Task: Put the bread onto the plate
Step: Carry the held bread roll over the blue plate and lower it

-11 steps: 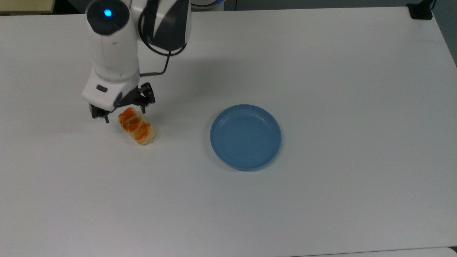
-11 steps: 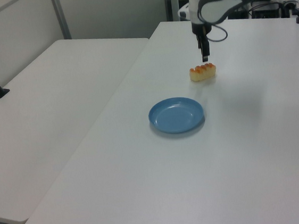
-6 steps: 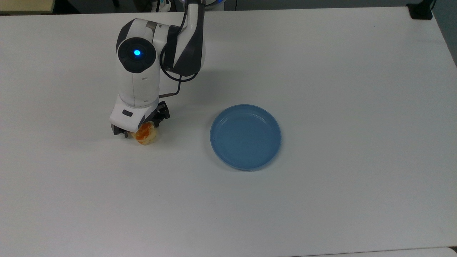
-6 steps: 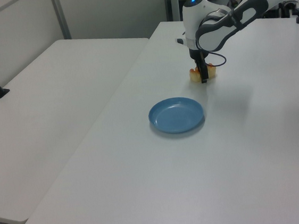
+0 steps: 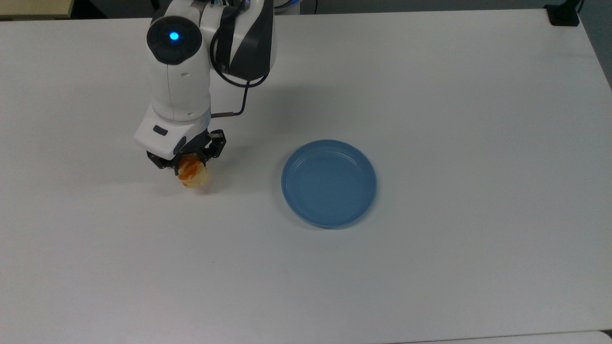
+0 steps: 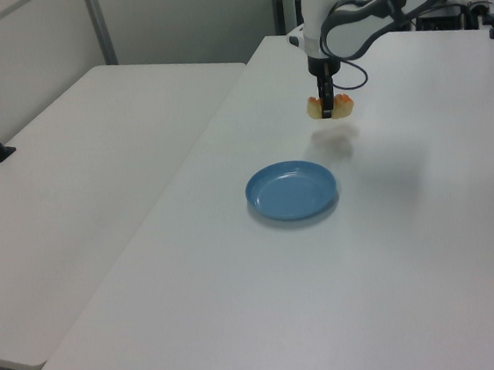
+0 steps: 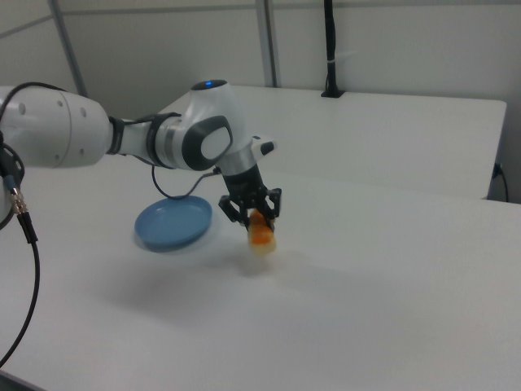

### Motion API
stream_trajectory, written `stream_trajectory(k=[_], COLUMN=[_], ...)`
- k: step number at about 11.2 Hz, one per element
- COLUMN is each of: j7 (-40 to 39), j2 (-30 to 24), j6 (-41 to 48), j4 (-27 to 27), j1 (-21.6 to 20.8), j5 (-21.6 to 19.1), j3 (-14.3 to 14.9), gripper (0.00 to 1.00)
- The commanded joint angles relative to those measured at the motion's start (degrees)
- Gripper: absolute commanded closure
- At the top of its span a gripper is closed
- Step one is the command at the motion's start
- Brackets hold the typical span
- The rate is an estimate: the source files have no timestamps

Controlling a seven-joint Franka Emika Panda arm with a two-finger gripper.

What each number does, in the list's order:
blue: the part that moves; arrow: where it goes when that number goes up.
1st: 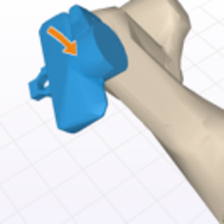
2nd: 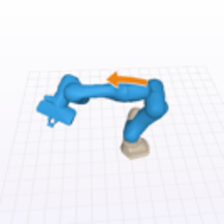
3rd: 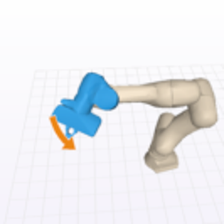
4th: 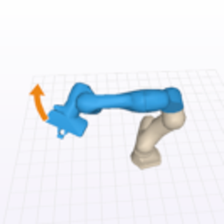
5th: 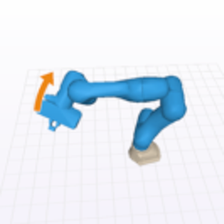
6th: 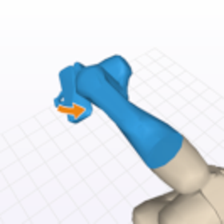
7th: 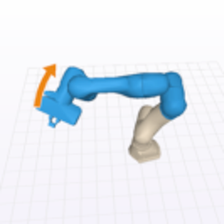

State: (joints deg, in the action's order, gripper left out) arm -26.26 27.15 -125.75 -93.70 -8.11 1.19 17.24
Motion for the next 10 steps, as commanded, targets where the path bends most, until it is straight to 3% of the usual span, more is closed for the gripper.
stream_trajectory(k=[1, 5, 6, 9, 10], j7=[9.7, 23.9, 27.6, 34.1, 34.2], j2=[-2.2, -1.2, 0.4, 3.3, 3.3], j6=[5.1, 8.2, 8.2, 7.7, 7.5], j4=[2.1, 2.7, 5.3, 6.9, 6.9], j1=[-6.4, -16.2, -18.1, -19.0, -18.9], j5=[-3.3, -7.8, -8.4, -8.0, -8.0], j3=[0.3, 0.7, 0.5, -1.8, -1.9], gripper=[0.5, 0.49, 0.47, 0.44, 0.35])
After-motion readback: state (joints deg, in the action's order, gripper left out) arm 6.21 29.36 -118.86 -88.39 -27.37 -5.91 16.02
